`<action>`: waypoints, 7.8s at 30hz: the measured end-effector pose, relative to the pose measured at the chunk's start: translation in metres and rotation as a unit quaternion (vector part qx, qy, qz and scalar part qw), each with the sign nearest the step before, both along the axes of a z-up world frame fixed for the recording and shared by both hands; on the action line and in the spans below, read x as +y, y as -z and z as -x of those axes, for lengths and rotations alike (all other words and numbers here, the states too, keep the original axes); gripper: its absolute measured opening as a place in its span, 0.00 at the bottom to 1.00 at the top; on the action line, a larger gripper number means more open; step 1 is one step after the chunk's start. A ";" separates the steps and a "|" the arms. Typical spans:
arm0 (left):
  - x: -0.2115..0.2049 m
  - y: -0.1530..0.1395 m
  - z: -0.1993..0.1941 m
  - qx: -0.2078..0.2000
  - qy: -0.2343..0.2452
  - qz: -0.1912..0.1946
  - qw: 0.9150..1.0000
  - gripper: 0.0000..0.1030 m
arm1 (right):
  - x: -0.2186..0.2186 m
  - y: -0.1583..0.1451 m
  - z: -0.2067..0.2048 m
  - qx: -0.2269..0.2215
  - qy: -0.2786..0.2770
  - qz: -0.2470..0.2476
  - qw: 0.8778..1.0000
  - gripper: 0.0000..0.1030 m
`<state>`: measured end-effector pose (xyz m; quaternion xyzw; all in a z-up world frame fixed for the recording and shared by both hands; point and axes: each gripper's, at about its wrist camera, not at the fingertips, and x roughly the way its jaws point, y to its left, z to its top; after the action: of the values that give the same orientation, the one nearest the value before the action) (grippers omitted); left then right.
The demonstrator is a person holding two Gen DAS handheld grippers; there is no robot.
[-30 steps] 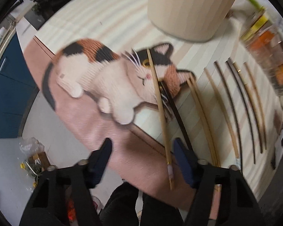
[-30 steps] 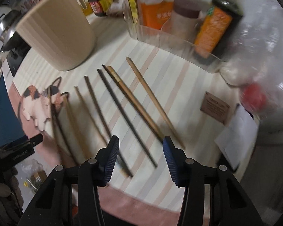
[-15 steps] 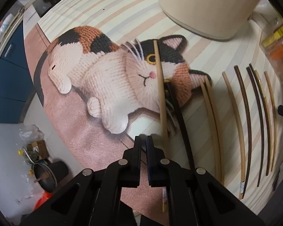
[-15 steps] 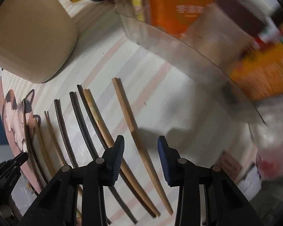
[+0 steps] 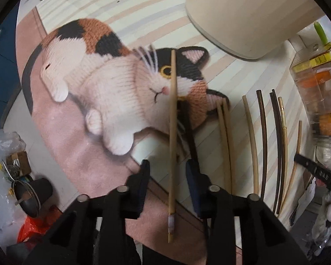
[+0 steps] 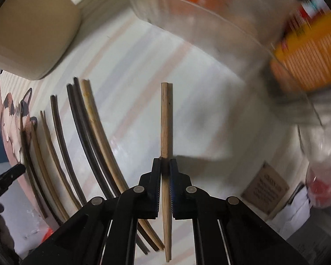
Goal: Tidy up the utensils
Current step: 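Grasp a light wooden chopstick with the left gripper while the right grasps another, then lift both held wooden chopsticks up toward the beige chopstick holder, then insert the chopsticks into the holder slots and open both grippers, then move both grippers back down to the row of chopsticks, then grasp a dark chopstick with the left gripper while the right grasps a wooden one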
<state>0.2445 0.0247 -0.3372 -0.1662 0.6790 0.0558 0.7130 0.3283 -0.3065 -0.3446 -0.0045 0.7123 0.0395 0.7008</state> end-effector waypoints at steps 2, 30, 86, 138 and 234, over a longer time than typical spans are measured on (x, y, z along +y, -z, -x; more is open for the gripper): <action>-0.006 0.003 -0.005 0.003 0.014 -0.020 1.000 0.31 | -0.005 0.000 0.003 0.003 0.003 -0.005 1.000 0.07; -0.013 0.012 -0.012 0.004 0.043 -0.037 0.998 0.09 | 0.026 0.015 -0.019 0.058 -0.034 0.054 0.996 0.11; -0.007 -0.286 -0.010 -0.330 0.001 -0.060 0.942 0.04 | 0.096 -0.282 -0.003 -0.294 -0.015 -0.148 0.944 0.07; 0.009 -0.275 -0.202 -0.304 0.034 0.013 0.952 0.11 | 0.178 -0.298 -0.170 -0.349 -0.005 -0.136 0.927 0.08; -0.049 -0.002 -0.096 -0.091 0.240 -0.073 0.964 0.09 | 0.045 -0.008 -0.032 0.025 0.129 0.046 0.990 0.26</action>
<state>0.3410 -0.0247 -0.3349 0.0496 0.6250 -0.0825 0.7747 0.3601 -0.2616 -0.3367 0.0558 0.7255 -0.0841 0.6808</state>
